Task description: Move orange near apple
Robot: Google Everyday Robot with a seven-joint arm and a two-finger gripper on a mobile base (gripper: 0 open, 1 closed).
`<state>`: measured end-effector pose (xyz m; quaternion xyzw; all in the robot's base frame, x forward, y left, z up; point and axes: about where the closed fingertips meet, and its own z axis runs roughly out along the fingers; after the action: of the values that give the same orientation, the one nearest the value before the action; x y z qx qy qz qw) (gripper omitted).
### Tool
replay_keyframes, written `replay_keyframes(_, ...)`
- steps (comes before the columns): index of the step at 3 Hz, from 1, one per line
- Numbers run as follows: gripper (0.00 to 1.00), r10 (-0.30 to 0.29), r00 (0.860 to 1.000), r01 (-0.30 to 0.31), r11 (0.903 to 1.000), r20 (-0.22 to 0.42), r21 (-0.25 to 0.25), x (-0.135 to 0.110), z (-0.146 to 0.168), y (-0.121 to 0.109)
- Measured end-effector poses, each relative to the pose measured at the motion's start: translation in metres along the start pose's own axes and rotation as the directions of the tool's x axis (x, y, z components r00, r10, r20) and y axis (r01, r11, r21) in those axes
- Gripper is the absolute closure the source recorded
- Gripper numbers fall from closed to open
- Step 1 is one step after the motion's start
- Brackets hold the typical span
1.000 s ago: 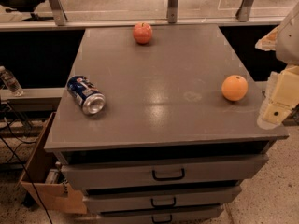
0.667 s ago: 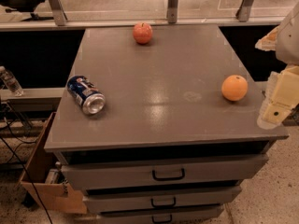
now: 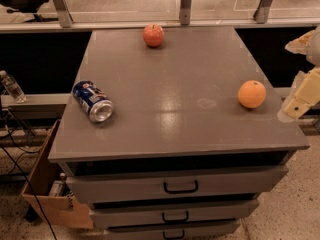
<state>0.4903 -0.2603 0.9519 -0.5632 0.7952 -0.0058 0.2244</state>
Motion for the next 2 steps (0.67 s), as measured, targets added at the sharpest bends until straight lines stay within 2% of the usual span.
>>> replay_keyframes(1,0.0,0.085,0.993,-0.086,0.9963,0.085,0.007,0.019,0.028,-0.029)
replay_keyframes(2,0.0,0.167,0.973,-0.167,0.9859,0.159,-0.015,0.028,0.055,-0.039)
